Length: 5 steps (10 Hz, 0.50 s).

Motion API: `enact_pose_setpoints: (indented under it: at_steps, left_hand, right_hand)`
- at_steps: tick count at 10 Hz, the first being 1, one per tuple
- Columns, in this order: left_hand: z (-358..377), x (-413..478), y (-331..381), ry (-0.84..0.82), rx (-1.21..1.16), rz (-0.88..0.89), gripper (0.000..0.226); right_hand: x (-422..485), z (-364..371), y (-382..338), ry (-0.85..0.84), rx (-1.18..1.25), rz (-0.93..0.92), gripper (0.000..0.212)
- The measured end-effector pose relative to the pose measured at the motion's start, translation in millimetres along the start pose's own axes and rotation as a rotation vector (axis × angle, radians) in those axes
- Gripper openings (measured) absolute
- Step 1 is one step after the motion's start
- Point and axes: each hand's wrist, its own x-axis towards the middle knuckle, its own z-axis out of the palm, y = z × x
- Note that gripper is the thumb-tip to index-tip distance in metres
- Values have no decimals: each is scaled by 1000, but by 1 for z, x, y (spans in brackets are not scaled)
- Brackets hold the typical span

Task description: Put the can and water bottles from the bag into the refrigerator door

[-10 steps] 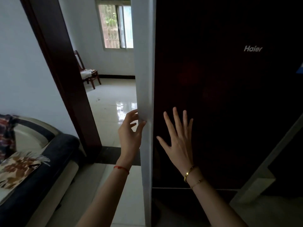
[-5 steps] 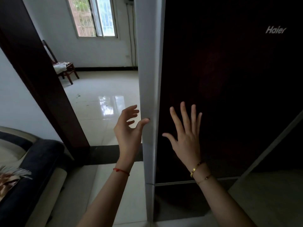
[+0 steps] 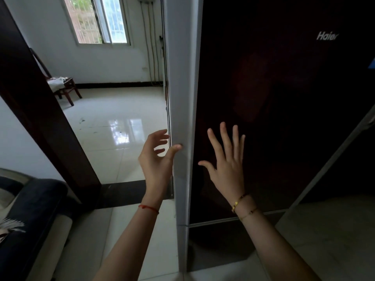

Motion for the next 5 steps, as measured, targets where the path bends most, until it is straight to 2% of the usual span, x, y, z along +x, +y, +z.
enact_pose_setpoints:
  at_steps: [2, 4, 5]
  left_hand:
    - [-11, -1, 3, -94, 32, -9, 50]
    - [-35, -16, 8, -166, 126, 90, 55]
    - [-51, -31, 13, -177, 156, 166, 55]
  right_hand:
    - [-4, -20, -7, -80, 46, 13, 79]
    - [-14, -50, -12, -62, 377, 106, 65]
    - [-24, -66, -16, -47, 525, 209, 58]
